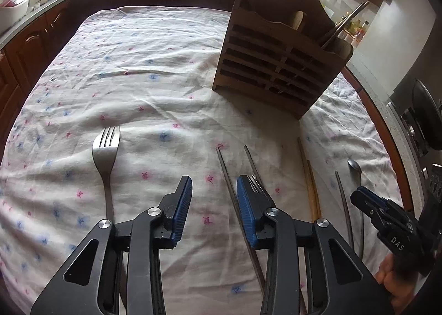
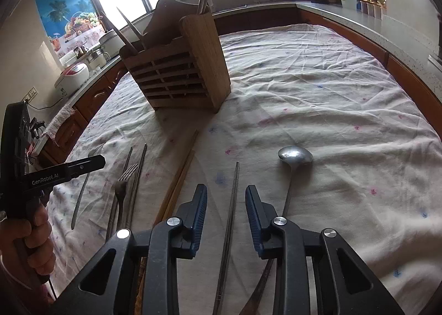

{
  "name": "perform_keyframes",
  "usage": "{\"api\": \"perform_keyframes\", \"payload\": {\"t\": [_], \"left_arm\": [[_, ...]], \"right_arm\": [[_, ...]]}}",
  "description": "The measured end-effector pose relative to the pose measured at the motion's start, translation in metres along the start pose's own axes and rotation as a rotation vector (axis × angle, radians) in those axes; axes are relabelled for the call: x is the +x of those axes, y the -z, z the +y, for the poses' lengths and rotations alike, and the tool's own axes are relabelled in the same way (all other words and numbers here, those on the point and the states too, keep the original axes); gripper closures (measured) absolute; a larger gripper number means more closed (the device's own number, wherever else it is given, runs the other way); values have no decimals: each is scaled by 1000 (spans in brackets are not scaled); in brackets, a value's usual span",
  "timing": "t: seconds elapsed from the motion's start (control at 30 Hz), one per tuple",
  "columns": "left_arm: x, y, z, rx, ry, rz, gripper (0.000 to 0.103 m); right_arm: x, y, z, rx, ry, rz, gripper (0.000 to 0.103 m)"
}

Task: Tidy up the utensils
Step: 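Grasp a metal chopstick with the left gripper while the right gripper grasps another metal chopstick, then lift both held metal chopsticks upright and lower them into the wooden holder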

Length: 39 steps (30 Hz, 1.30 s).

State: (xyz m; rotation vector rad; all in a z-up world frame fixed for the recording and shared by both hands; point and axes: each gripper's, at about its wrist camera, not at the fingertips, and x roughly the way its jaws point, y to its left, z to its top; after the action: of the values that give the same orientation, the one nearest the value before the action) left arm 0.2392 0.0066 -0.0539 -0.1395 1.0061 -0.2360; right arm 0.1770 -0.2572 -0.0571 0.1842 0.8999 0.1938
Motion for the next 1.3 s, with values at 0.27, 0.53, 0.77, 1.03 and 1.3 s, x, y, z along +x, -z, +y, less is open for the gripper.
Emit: {"api": "perform_keyframes", "payload": {"t": [0.27, 0.53, 0.77, 1.03, 1.3], "left_arm": [[20, -10, -9, 42, 2, 44, 76], [36, -11, -17, 91, -28, 56, 80], [42, -8, -33, 187, -77, 36, 89], [39, -9, -27, 186, -57, 41, 97], [17, -9, -22, 155, -3, 18, 99]], "right_arm": [[15, -3, -4, 4, 4, 27, 74], [27, -7, -3, -23, 18, 44, 75], [32, -8, 7, -84, 82, 43, 80], [31, -9, 5, -85, 89, 40, 97], [18, -15, 3, -18, -9, 22, 99]]}}
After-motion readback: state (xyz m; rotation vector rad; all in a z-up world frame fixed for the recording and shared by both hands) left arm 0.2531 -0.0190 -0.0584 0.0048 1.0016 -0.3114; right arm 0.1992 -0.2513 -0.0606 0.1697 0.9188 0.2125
